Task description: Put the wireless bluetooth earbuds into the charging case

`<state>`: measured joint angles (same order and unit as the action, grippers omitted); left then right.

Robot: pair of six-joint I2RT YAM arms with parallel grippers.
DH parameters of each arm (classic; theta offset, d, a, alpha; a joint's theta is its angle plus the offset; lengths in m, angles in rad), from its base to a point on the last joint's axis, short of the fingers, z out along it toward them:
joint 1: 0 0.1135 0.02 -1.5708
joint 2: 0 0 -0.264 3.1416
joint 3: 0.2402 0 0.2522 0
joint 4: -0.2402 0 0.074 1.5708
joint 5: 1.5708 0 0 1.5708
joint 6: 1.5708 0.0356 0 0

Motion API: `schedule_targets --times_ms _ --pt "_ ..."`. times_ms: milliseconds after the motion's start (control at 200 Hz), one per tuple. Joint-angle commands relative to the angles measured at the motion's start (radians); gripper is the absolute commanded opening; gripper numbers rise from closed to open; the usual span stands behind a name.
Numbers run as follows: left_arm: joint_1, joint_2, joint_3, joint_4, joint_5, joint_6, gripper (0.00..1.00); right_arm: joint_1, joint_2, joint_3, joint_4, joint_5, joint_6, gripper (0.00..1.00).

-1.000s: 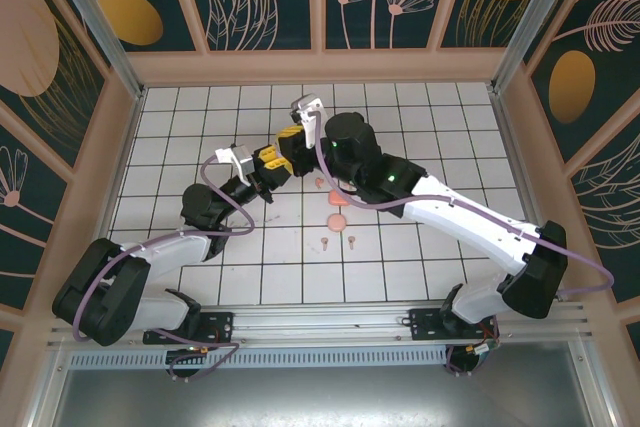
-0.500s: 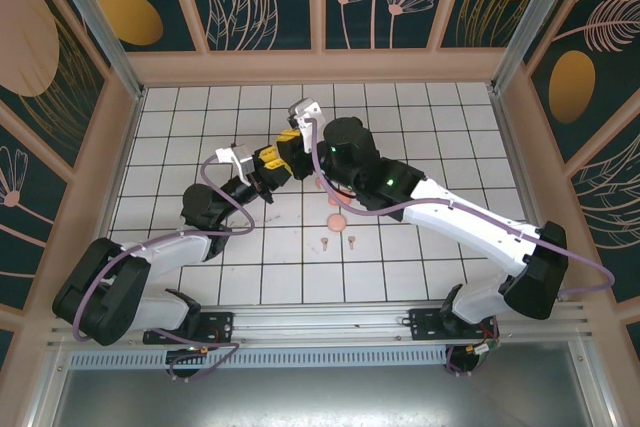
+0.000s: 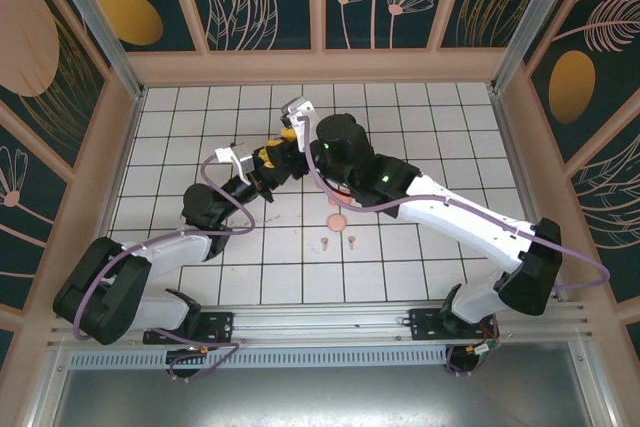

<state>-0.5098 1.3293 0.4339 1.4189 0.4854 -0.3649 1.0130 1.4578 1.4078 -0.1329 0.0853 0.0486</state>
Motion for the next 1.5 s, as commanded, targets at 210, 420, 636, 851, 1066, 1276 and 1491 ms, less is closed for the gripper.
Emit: schedule_targets --times_ms 210,420,636,851,1066,1276,1491 --pt "-0.004 0.0 0.014 0.116 -0.019 -0.014 0.0 -0.005 0.028 0.113 -0.084 0.001 0.022 0.62" --pt "-0.005 0.006 0.011 0.121 -0.018 -0.019 0.0 -0.026 0.018 0.158 -0.072 -0.017 0.046 0.65" --pt "-0.005 0.006 0.006 0.124 -0.015 -0.017 0.0 -0.043 0.007 0.171 -0.068 -0.042 0.069 0.65" --pt "-0.006 0.004 0.0 0.107 -0.009 0.007 0.0 -0.084 -0.017 0.143 -0.096 -0.066 0.101 0.65" --pt "-0.006 0.002 0.024 0.04 0.0 0.03 0.0 -0.083 -0.017 0.137 -0.16 -0.096 0.065 0.76" --pt "-0.006 0.004 0.035 0.022 0.003 0.042 0.0 -0.083 -0.014 0.128 -0.175 -0.108 0.057 0.82" --pt "-0.006 0.007 0.044 0.013 0.007 0.046 0.0 -0.083 -0.005 0.113 -0.18 -0.117 0.059 0.82"
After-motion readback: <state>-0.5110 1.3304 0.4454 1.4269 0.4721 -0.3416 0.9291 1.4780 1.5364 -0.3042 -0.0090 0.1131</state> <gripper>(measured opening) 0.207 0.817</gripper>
